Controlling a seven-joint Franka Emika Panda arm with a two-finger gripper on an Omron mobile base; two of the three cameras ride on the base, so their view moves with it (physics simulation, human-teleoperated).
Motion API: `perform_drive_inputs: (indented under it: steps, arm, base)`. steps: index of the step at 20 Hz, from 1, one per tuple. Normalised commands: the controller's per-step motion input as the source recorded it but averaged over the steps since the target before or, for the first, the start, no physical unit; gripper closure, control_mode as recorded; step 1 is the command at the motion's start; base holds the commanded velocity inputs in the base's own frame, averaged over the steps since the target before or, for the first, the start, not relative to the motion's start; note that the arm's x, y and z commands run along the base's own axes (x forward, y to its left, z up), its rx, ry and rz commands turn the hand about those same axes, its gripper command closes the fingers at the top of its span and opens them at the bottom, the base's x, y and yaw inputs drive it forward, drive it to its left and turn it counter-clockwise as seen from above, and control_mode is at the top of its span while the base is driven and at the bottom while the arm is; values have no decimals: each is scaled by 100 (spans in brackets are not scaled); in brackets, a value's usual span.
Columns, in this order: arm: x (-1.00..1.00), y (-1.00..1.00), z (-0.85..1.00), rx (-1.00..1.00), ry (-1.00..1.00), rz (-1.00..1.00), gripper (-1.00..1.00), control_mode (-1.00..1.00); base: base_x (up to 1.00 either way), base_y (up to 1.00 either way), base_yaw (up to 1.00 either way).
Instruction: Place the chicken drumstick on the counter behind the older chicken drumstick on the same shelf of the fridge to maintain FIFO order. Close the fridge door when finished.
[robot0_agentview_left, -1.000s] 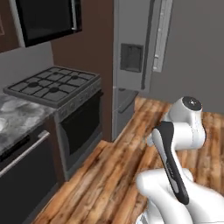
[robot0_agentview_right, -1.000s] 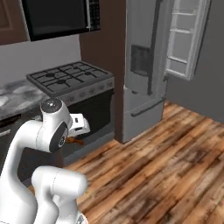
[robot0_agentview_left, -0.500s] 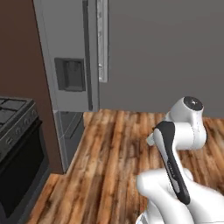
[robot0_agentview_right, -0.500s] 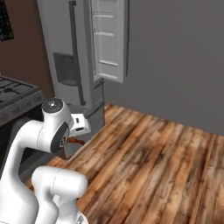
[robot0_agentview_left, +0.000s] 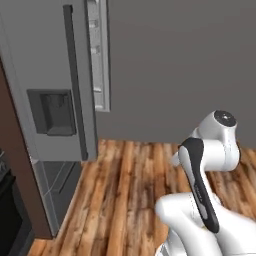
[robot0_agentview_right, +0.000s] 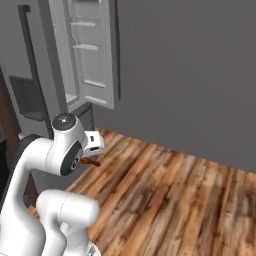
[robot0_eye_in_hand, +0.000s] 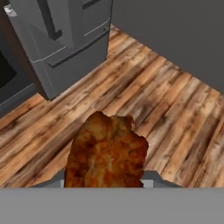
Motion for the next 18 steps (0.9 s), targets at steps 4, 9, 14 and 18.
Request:
perform_drive_inputs:
  steps: [4,9,14,18]
  arm:
    - [0,0,0,0,0,0,100,100]
    - [0,0,0,0,0,0,100,100]
    - [0,0,0,0,0,0,100,100]
    - [0,0,0,0,0,0,100,100]
  base:
    - [100,-55,35]
    - [97,-66,52]
    - [85,-62,56]
    - [68,-67,56]
